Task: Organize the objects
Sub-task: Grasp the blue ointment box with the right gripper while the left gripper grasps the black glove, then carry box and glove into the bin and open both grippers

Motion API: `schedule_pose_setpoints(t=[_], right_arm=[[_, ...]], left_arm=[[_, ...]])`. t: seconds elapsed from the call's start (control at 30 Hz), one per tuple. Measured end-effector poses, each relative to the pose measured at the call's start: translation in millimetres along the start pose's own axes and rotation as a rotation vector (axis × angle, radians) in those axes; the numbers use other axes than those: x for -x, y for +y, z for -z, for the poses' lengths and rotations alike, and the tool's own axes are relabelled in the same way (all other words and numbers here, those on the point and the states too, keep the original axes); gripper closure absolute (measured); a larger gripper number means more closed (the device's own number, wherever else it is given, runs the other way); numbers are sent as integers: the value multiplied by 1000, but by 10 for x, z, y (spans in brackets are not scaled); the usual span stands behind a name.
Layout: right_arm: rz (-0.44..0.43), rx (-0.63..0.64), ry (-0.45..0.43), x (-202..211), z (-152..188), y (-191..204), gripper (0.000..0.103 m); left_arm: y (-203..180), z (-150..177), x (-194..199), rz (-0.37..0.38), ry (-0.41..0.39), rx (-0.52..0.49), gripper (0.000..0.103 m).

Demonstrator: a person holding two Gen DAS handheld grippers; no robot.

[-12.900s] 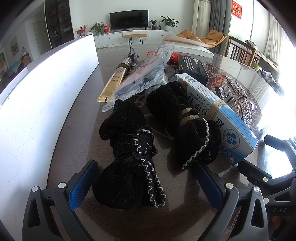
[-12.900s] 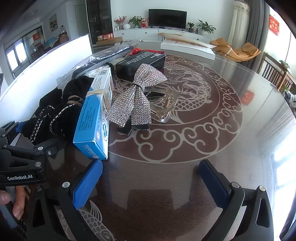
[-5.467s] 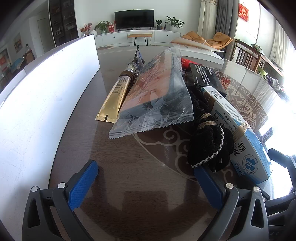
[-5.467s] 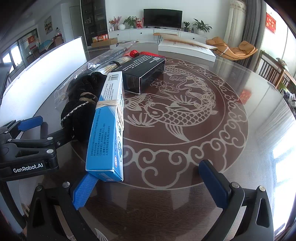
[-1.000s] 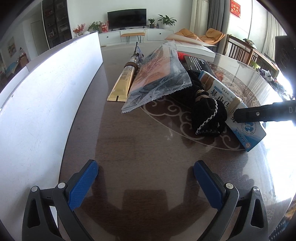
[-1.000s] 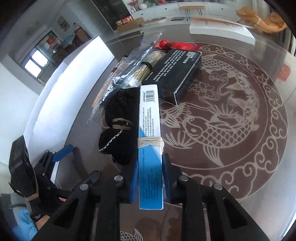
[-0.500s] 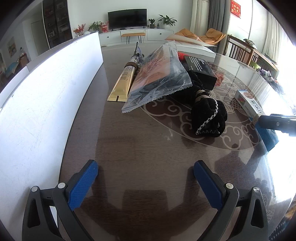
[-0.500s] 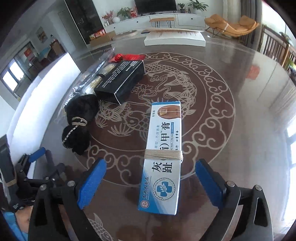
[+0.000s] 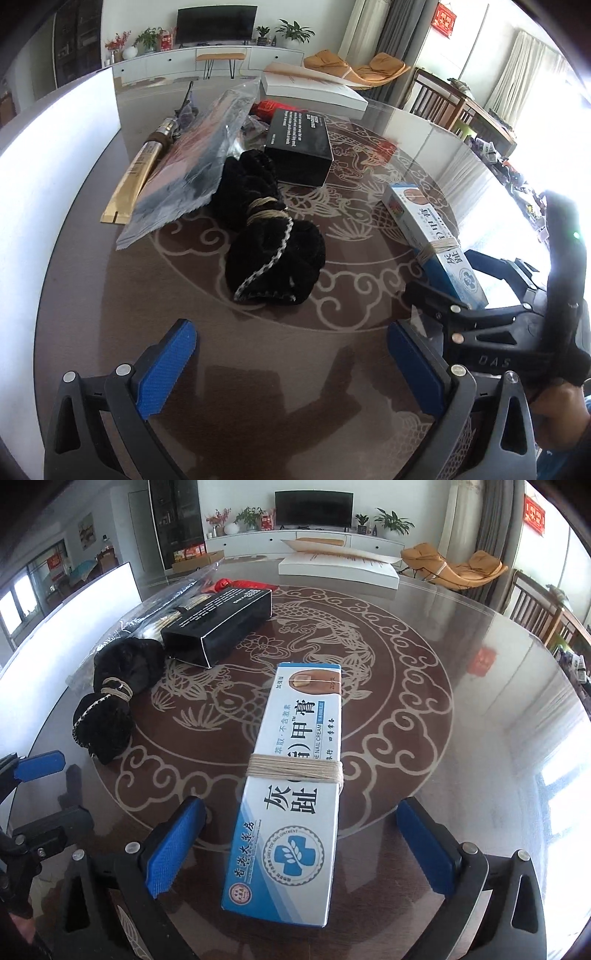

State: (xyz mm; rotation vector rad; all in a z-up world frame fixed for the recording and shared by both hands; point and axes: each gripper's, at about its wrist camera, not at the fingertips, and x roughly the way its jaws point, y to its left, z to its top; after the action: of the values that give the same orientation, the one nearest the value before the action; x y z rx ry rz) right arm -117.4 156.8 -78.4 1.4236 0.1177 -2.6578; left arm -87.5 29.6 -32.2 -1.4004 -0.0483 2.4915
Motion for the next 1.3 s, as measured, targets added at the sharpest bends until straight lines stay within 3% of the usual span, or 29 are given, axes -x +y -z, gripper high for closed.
schedule_pose_setpoints(t=[0.13, 0.2, 0.23, 0.27, 0.43, 0.5, 0.57, 0.6, 0.63, 0.67, 0.7, 0.73, 0.83, 0.97, 1.1, 1.2, 1.3], right_arm=[[40, -64, -1, 5, 4, -86, 0], [48, -62, -3, 30, -11, -78, 0], [46, -62, -4, 36, -23, -83, 0], [46, -61, -5, 39, -35, -89, 0], [42, -56, 0, 59, -72, -105, 0], [26, -37, 41, -4, -144, -116, 0], [11, -20, 125, -69, -268, -127, 0], [4, -11, 168, -101, -322, -132, 0], [-9, -1, 193, -125, -369, -132, 7], [-8, 10, 191, -111, -397, -127, 32], [-16, 23, 178, -65, -440, -123, 50], [-17, 35, 185, -30, -476, -117, 60], [-107, -21, 205, 73, -476, -168, 61], [-340, -156, 177, 294, -388, -146, 61], [-526, -191, 139, 572, -502, 323, 61], [-647, -140, 95, 831, -737, 933, 61], [-749, -33, 68, 1065, -971, 1706, 61]], left_arm=[[-8, -303, -139, -85, -42, 55, 0], [62, -398, -176, -85, -49, 84, 25], [105, -420, -213, -84, -35, 86, 55], [127, -409, -207, -96, -37, 74, 65], [203, 35, 90, -54, -24, 29, 68], [197, 229, 227, -73, -8, 24, 60], [207, 268, 262, -97, 8, 27, 30], [207, 254, 261, -100, -1, 24, 26], [209, 230, 252, -106, -15, 13, 25], [213, 202, 215, -121, -13, 1, 28], [223, 170, 170, -131, -11, -6, 40], [219, 155, 160, -157, -25, -21, 70], [254, 209, 274, -104, -49, -11, 72], [345, 325, 755, -16, -147, 71, 72], [728, 327, 1512, 59, -279, 196, 72], [1155, 341, 2075, -4, -382, 259, 72], [1695, 431, 2395, -115, -410, 332, 72]])
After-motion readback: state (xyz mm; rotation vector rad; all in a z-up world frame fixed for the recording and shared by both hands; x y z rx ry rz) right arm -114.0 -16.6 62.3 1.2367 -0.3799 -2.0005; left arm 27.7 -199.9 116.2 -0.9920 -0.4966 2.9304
